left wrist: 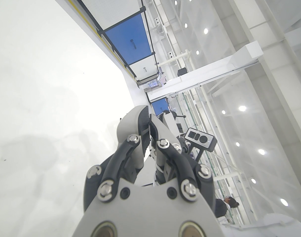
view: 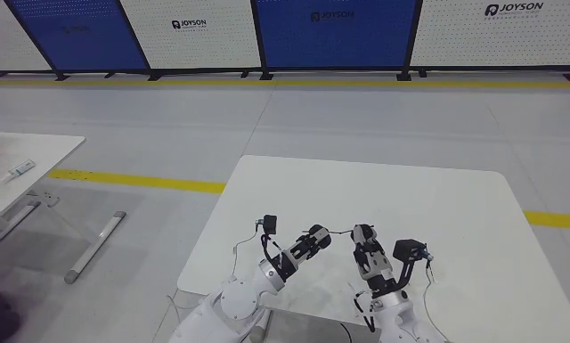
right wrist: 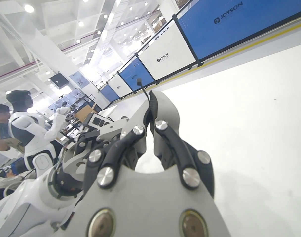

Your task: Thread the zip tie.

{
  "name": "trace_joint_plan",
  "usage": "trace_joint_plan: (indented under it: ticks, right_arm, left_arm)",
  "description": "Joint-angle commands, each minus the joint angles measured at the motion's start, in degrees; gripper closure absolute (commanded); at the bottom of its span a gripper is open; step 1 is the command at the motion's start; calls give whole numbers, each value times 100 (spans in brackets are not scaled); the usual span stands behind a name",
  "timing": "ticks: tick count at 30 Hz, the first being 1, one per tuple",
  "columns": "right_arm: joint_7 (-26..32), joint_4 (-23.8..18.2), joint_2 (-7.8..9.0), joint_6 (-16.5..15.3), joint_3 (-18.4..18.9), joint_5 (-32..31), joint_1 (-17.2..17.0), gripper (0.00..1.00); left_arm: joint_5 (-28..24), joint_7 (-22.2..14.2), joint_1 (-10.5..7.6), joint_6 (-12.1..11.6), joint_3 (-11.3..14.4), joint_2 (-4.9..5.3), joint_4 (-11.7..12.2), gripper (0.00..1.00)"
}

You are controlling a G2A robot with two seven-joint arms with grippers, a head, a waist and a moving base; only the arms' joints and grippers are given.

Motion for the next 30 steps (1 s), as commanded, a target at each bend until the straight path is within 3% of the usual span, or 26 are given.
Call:
trace_joint_plan:
  ticks: [1, 30]
  right_arm:
    - [-10, 1, -7, -6, 5, -5, -6, 100]
    - [-45, -38, -113, -49, 129, -98, -118, 100]
  left_arm:
    - [0, 0, 0, 0, 0, 0, 0, 100]
    - [0, 0, 0, 0, 0, 0, 0, 100]
